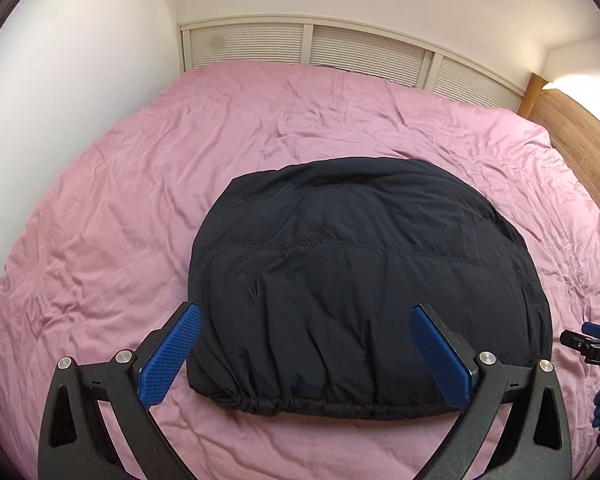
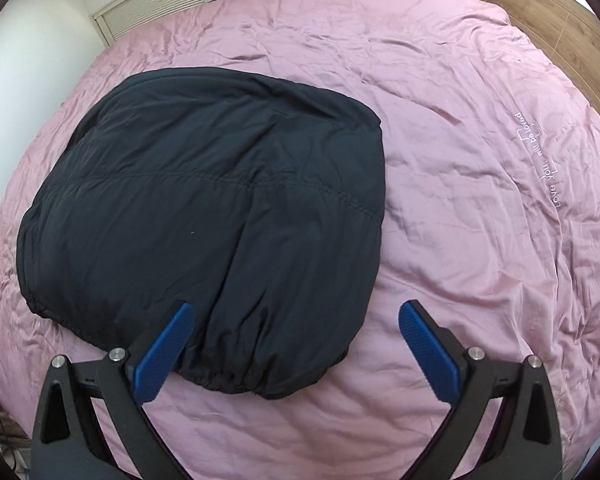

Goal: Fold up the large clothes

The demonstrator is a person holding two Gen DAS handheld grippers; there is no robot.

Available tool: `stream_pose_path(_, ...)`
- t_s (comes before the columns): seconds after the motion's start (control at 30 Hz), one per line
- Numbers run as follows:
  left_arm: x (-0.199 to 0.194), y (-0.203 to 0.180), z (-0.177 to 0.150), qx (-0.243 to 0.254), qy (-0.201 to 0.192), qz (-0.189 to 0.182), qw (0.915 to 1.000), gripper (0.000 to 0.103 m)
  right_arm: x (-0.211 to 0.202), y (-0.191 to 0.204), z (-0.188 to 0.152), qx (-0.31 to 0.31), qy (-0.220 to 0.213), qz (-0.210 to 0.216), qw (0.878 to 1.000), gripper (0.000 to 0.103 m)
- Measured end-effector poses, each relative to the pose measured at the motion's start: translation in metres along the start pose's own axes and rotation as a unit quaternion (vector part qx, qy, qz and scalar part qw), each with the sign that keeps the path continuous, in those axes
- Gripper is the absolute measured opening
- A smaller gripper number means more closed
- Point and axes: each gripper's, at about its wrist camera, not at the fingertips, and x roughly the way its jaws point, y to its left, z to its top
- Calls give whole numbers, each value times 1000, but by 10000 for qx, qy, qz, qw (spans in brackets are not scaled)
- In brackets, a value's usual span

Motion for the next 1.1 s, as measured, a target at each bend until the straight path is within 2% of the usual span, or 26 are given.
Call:
stream_pose_path(0.23, -35, -3, -23, 93, -69, 210, 9997, 102, -57, 41, -31, 67, -586, 183, 9981, 103)
stream_pose_path(0.4, -70, 7, -43, 127, -229, 147, 9995, 102, -91, 72, -60, 192, -793, 125, 9966, 103)
stream_pose_path(0.5, -79, 13, -57, 194, -80, -20, 9998, 102, -105, 91, -82, 199, -885, 98, 9958, 103)
stream_pose_path(0.7, -80, 21, -95, 374, 216, 105, 9990, 102, -96, 126, -128, 140, -674, 67, 9976, 103)
stream_pose_path(0.83, -76, 25, -117, 414, 434, 45, 9982, 102, -89, 139, -155, 216, -653, 45, 9976, 103)
stream_pose_path(0.93, -75, 25, -130, 456, 535, 37, 9975, 102, -86, 138, -167, 226, -662, -95, 9975, 103)
stream_pose_path(1.1, -77, 23, -137, 485, 504, 4, 9975, 102, -95, 122, -174, 367, -986, -376, 9937, 103)
